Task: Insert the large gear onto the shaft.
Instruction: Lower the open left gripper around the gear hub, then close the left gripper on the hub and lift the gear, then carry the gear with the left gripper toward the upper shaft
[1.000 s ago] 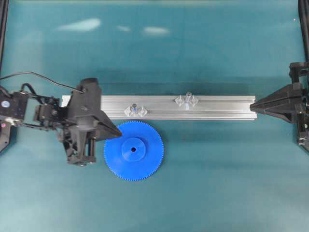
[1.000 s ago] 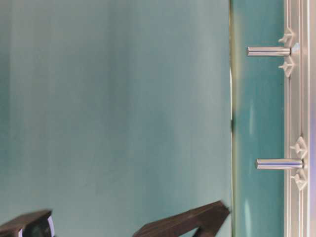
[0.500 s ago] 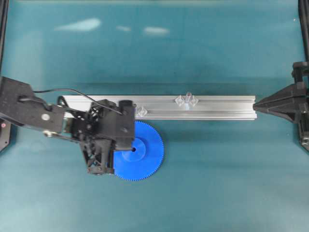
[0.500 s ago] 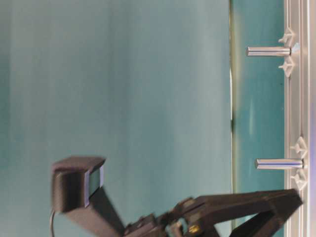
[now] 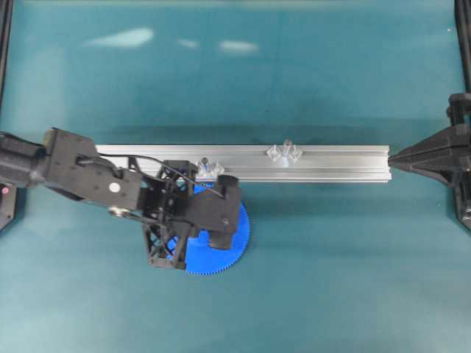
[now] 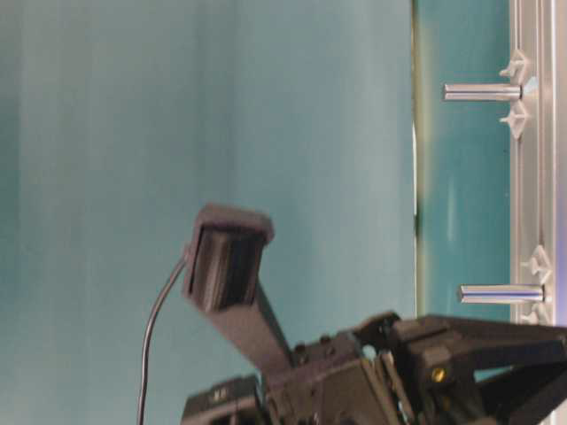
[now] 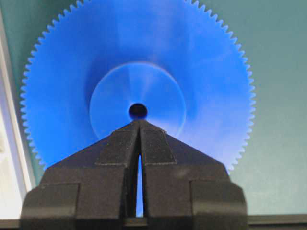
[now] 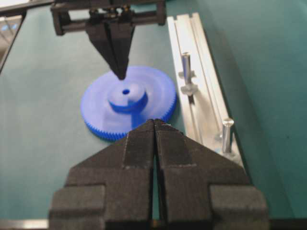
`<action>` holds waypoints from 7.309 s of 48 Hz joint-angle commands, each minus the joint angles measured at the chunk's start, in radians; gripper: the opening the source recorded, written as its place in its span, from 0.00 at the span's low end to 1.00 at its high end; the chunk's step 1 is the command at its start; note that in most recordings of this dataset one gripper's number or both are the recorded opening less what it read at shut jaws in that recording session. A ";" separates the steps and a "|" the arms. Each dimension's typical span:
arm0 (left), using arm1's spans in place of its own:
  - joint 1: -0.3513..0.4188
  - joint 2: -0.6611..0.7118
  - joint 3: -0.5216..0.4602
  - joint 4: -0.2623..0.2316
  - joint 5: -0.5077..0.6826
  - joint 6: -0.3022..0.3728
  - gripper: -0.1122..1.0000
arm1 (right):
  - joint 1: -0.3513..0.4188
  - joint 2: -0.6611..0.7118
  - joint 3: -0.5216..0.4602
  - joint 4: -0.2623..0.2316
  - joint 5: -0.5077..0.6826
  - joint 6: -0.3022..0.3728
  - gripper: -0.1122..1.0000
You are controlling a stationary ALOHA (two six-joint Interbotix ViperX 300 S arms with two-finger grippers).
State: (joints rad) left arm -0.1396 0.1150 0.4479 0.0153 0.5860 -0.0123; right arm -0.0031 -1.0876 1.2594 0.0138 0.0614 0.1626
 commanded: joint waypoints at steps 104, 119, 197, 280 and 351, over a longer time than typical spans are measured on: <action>0.002 0.087 -0.138 0.002 0.149 -0.011 0.95 | -0.003 -0.023 0.017 0.000 0.000 0.034 0.11; 0.009 0.098 -0.137 0.002 0.127 -0.014 0.95 | -0.003 -0.023 0.018 0.000 0.000 0.034 0.11; 0.015 0.143 -0.117 0.002 0.104 -0.051 0.95 | -0.003 -0.023 0.031 0.000 0.000 0.069 0.11; 0.011 0.060 -0.143 0.002 0.130 -0.092 0.79 | -0.002 -0.023 0.034 0.000 0.000 0.071 0.11; 0.141 0.052 -0.594 0.008 0.514 0.164 0.79 | -0.002 -0.064 0.040 0.000 0.049 0.071 0.11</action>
State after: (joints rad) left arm -0.0092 0.2025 -0.0905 0.0215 1.1014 0.1488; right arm -0.0046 -1.1582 1.3085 0.0138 0.1150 0.2224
